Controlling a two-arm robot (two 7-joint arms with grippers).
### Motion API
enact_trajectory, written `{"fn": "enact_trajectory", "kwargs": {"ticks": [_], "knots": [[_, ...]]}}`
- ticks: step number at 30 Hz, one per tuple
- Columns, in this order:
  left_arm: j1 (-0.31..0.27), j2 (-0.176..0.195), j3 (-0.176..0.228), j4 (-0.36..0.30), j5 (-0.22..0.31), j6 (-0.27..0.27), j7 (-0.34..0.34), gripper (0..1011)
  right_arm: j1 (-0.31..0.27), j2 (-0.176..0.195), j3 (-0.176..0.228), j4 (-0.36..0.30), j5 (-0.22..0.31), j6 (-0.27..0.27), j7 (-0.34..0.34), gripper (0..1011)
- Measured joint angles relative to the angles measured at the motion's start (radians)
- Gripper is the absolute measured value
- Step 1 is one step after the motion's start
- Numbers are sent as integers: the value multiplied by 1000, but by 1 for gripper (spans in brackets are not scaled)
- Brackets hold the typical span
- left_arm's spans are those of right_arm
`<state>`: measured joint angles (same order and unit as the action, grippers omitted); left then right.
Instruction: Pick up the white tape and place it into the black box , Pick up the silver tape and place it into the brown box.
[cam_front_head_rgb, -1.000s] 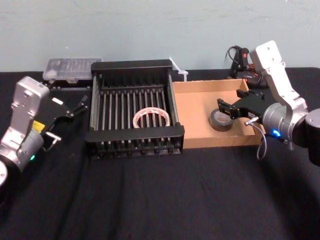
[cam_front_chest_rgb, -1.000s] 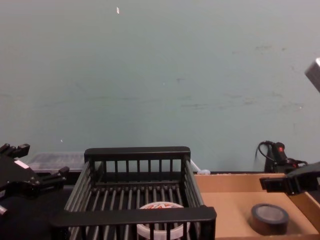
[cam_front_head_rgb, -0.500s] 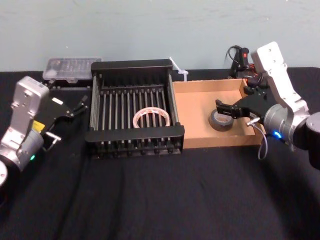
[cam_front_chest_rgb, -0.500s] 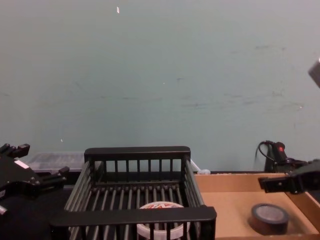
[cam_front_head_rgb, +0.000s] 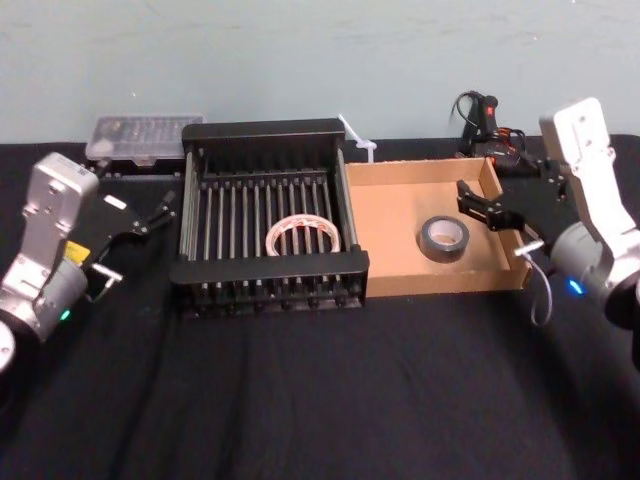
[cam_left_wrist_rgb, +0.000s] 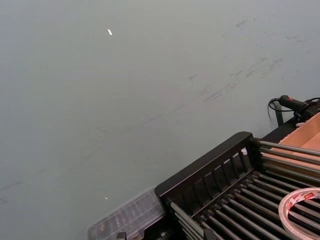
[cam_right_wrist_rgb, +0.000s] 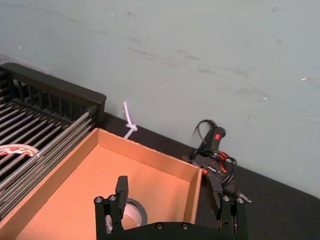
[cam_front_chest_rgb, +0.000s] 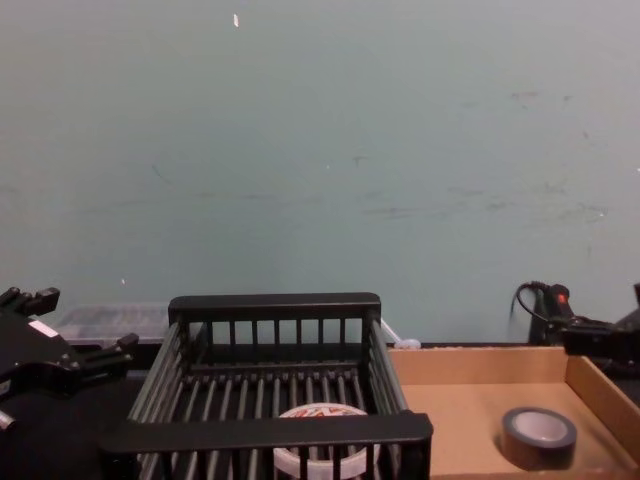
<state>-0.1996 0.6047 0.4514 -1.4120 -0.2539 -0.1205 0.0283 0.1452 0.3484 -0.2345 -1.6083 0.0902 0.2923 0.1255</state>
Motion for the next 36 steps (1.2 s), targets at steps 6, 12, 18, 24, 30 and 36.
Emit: {"fn": "enact_trajectory", "kwargs": {"ticks": [6,12,18,24,30,36], "knots": [[0,0,0,0,0,0,0,1001,-55,-13,19,-12,-36,-85,-43,1002],[0,0,0,0,0,0,0,1001,-90,-29,37,1,-64,-131,-72,1002],[0,0,0,0,0,0,0,1001,-103,-44,51,13,-91,-151,-92,1002],[0,0,0,0,0,0,0,1001,-104,-45,53,14,-95,-154,-95,1002],[0,0,0,0,0,0,0,1002,-104,-44,52,13,-94,-154,-94,1002],[0,0,0,0,0,0,0,1001,-104,-44,51,12,-93,-154,-93,1002]]}}
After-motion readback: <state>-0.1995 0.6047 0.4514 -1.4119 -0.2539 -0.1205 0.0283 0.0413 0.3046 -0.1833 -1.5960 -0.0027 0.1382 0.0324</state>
